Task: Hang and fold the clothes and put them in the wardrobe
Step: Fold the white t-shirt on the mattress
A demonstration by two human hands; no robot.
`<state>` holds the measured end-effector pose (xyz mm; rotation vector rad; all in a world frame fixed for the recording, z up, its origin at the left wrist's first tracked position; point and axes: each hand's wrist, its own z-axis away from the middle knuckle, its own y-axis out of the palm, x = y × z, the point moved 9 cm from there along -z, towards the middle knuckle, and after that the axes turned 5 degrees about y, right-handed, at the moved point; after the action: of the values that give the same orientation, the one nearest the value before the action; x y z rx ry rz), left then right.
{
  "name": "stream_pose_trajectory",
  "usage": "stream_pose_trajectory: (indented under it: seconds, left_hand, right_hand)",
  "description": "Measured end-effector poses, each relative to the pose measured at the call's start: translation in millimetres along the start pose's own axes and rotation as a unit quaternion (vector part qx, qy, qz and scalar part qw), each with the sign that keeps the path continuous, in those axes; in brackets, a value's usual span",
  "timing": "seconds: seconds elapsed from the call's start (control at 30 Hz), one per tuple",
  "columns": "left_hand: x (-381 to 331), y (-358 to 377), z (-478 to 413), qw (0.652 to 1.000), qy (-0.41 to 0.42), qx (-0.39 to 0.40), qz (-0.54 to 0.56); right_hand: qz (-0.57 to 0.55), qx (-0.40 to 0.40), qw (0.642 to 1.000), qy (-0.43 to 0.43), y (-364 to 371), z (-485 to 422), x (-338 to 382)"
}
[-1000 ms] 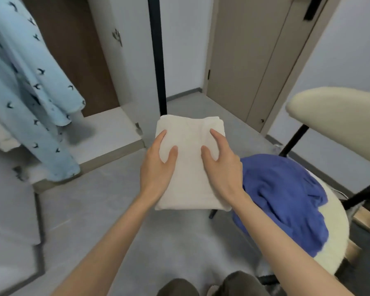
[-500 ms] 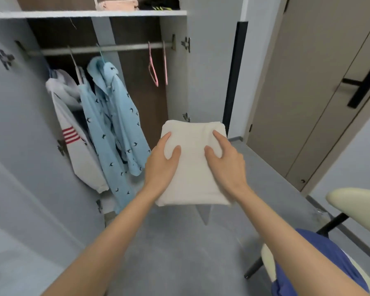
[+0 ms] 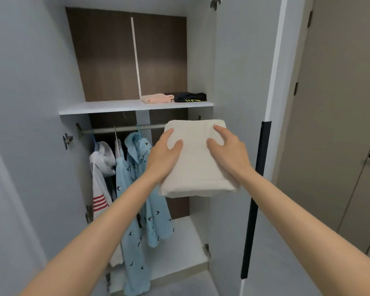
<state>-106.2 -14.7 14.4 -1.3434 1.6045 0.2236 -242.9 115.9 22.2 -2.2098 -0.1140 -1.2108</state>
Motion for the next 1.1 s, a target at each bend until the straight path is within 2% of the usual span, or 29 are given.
stream_pose_trajectory:
  seconds: [0.63, 0.87, 1.1]
  left_hand:
    - [31.4, -56.1, -266.2, 0.99, 0.008, -0.134, -0.032]
    - [83.1, -110.2, -347.5, 0.983, -0.003, -0.175, -0.052]
    - [160.4, -162.8, -426.6, 0.986, -0.049, -0.159, -0.03]
  right_hand:
    - [-0.052, 0.067, 0.99, -0.114, 96.6, -286.3, 87.9]
    - [-0.088, 0.123, 0.98, -0.127, 182.1, -364.7, 127.6]
    - [-0.13, 0.182, 0.969, -0.106, 288.5, -431.9, 156.0]
